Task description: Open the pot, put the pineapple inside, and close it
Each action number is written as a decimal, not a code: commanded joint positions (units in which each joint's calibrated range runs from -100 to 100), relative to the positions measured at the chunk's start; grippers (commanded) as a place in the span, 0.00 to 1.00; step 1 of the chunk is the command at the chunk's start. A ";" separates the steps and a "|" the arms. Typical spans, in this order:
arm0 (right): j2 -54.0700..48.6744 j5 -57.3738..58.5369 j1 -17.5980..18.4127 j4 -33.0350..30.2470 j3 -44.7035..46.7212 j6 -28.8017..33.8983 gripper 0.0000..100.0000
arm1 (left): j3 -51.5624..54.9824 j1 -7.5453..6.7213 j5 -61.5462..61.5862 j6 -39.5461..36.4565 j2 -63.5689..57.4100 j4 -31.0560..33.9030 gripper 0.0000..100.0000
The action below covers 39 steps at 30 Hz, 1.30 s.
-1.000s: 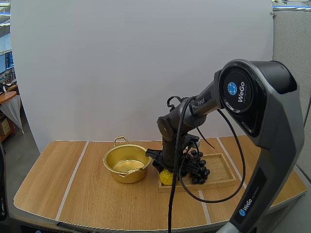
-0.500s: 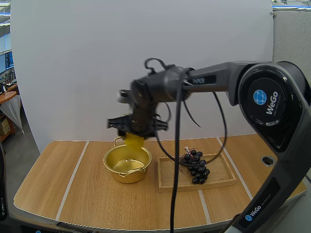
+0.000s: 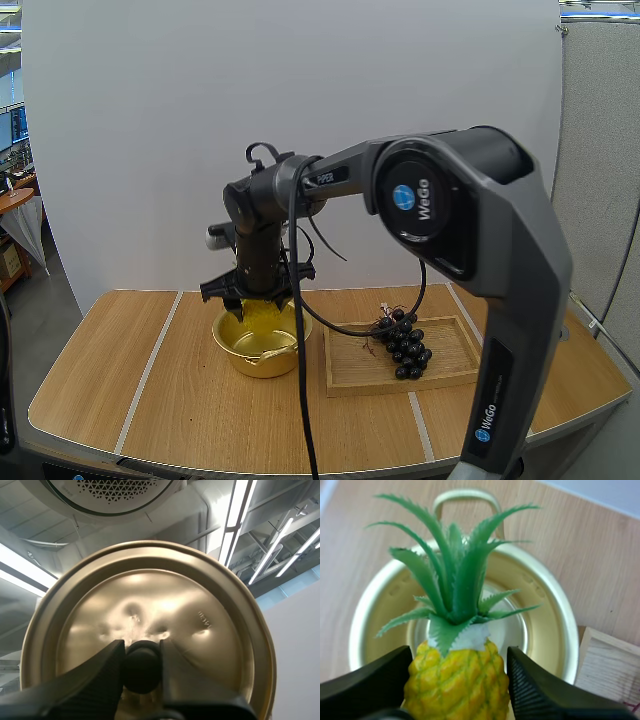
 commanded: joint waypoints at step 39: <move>-3.77 3.08 -0.29 1.29 -0.55 -2.47 1.00 | -0.06 -0.17 -1.73 -0.69 -0.15 0.40 0.00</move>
